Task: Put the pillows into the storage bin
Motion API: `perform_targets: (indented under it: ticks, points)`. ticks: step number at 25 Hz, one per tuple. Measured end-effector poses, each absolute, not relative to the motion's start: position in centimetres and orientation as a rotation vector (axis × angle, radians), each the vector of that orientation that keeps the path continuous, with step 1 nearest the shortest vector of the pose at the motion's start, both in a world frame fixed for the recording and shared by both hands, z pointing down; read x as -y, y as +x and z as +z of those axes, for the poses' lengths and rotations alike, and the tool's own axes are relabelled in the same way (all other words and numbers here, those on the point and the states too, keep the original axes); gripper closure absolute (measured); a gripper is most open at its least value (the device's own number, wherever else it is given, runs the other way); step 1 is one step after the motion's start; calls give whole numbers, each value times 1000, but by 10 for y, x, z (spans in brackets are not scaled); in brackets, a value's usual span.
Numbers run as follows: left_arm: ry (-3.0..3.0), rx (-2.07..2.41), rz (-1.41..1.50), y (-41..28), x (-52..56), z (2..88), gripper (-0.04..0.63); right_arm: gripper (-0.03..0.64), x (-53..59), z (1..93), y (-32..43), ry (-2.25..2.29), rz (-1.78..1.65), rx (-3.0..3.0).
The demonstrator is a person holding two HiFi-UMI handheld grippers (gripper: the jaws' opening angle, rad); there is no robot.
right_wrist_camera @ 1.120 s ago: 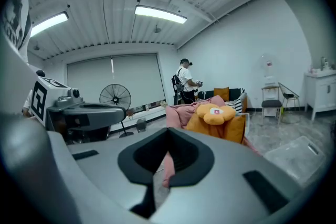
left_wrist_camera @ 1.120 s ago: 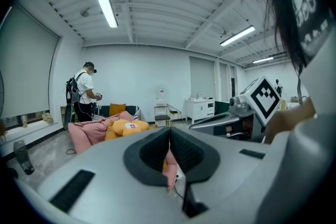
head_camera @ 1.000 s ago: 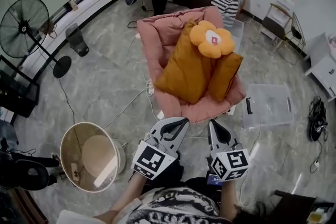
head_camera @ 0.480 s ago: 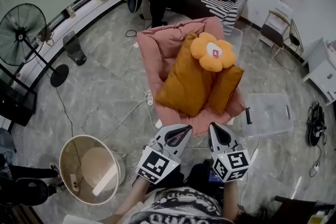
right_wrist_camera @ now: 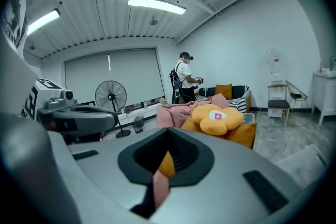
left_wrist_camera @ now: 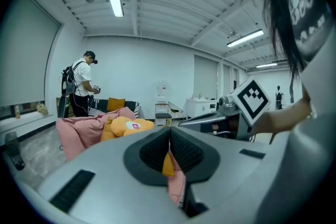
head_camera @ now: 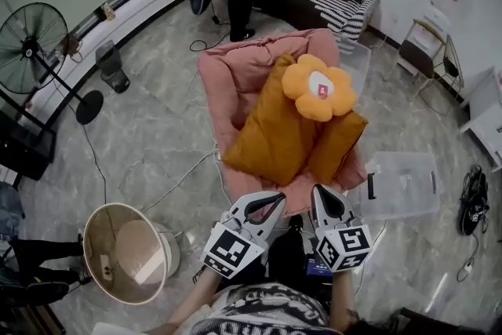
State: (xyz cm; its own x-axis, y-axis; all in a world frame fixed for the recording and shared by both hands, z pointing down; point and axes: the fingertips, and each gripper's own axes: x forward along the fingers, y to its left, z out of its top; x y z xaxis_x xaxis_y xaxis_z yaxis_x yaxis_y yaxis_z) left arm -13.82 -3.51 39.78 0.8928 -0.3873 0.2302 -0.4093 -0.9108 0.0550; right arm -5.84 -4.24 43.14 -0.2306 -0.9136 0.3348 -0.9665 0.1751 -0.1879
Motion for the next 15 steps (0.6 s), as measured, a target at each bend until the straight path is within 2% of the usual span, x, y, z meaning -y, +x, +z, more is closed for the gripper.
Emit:
perform_targets:
  ticks: [11, 15]
  points:
    - [2908, 741, 332, -45, 106, 427, 583, 617, 169, 485, 37, 1650, 543, 2333]
    - [2888, 782, 403, -26, 120, 439, 583, 617, 219, 521, 62, 1604, 676, 2329]
